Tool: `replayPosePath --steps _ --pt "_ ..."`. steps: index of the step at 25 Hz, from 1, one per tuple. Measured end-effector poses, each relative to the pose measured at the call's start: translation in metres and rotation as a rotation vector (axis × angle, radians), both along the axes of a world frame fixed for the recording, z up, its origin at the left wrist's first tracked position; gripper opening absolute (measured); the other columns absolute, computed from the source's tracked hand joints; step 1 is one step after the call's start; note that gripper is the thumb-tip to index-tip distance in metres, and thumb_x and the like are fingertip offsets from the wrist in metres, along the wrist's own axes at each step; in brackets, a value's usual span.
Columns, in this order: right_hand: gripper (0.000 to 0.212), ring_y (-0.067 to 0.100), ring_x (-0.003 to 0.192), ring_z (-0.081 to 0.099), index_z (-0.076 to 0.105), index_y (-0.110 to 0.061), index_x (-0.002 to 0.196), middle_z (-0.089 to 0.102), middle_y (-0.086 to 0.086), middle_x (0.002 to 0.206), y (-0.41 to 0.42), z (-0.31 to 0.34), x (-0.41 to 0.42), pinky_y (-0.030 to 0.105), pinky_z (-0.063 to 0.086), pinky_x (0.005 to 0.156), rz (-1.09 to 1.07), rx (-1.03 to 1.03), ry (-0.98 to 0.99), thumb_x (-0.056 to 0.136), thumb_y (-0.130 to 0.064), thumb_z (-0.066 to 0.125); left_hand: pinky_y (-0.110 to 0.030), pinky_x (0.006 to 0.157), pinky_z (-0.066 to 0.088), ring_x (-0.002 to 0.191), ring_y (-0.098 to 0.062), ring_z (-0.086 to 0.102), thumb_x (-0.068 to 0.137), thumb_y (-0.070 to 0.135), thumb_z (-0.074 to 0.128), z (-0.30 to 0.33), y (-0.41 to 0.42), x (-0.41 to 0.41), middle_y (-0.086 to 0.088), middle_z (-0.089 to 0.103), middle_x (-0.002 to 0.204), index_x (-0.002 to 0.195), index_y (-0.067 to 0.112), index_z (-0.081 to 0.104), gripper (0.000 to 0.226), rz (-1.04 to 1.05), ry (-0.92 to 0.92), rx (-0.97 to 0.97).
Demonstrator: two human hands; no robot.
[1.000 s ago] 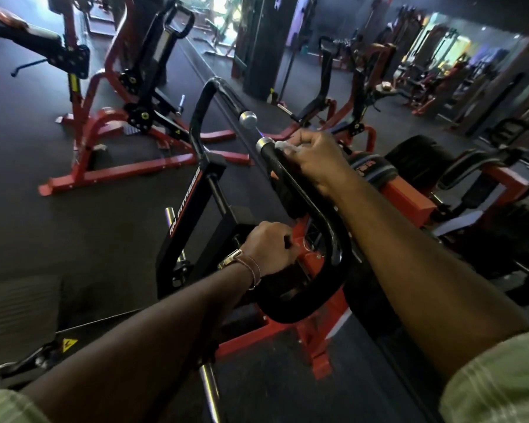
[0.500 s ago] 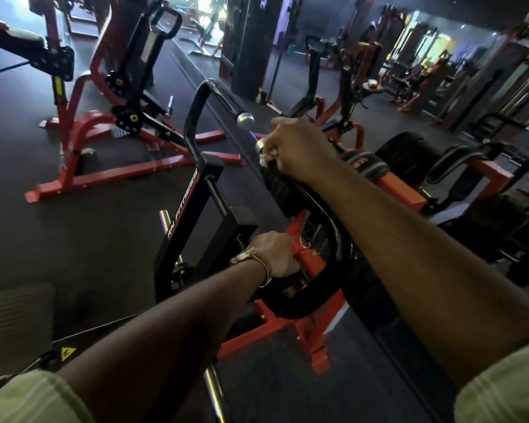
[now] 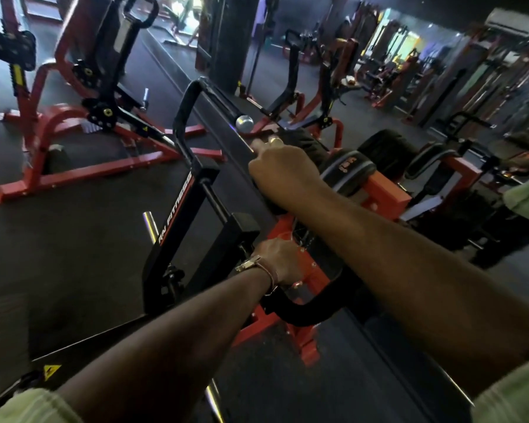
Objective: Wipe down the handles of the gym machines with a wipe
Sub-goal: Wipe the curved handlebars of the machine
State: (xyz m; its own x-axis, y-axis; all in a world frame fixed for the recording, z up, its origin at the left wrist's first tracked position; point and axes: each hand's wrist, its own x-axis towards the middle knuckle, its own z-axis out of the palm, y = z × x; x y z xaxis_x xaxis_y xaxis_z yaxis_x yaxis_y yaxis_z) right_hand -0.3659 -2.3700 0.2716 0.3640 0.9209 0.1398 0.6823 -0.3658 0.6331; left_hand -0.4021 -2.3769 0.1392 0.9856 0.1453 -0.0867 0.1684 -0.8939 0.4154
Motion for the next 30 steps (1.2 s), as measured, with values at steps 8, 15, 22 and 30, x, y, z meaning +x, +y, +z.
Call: replayPosePath --steps 8,15,22,30 --pt "0.018 0.027 0.105 0.057 0.072 -0.011 0.103 0.054 0.006 0.117 -0.034 0.014 0.009 0.034 0.046 0.065 -0.021 0.079 0.216 0.094 -0.019 0.058 -0.029 0.055 0.044 0.071 -0.024 0.062 0.078 0.036 0.062 -0.020 0.007 0.017 -0.002 0.064 0.081 0.065 0.017 0.050 0.026 0.023 0.000 -0.112" --pt "0.012 0.015 0.082 0.057 0.080 -0.020 0.095 0.054 -0.002 0.091 -0.030 0.022 0.037 0.022 0.034 0.062 -0.031 0.247 0.472 0.088 -0.019 0.072 -0.027 0.050 0.051 0.062 -0.015 0.061 0.077 0.033 0.060 -0.024 0.016 0.012 0.003 0.062 0.072 0.068 0.017 0.060 0.019 0.073 -0.148 -0.350" --pt "0.022 0.026 0.094 0.061 0.076 -0.013 0.106 0.060 0.009 0.107 0.023 0.009 0.045 0.028 0.035 0.068 -0.045 0.214 0.298 0.096 -0.019 0.058 -0.029 0.052 0.054 0.062 -0.013 0.062 0.082 0.033 0.062 -0.020 0.018 0.006 0.004 0.063 0.073 0.071 0.018 0.061 0.018 0.076 -0.166 -0.396" --pt "0.053 0.028 0.103 0.061 0.069 -0.005 0.099 0.061 0.012 0.112 0.022 0.005 0.042 0.040 0.054 0.080 0.118 -0.117 0.235 0.092 -0.022 0.019 -0.025 0.049 0.049 0.064 -0.010 0.059 0.087 0.037 0.062 -0.022 0.018 0.008 0.006 0.061 0.075 0.075 0.020 0.060 0.021 0.039 -0.209 -0.414"
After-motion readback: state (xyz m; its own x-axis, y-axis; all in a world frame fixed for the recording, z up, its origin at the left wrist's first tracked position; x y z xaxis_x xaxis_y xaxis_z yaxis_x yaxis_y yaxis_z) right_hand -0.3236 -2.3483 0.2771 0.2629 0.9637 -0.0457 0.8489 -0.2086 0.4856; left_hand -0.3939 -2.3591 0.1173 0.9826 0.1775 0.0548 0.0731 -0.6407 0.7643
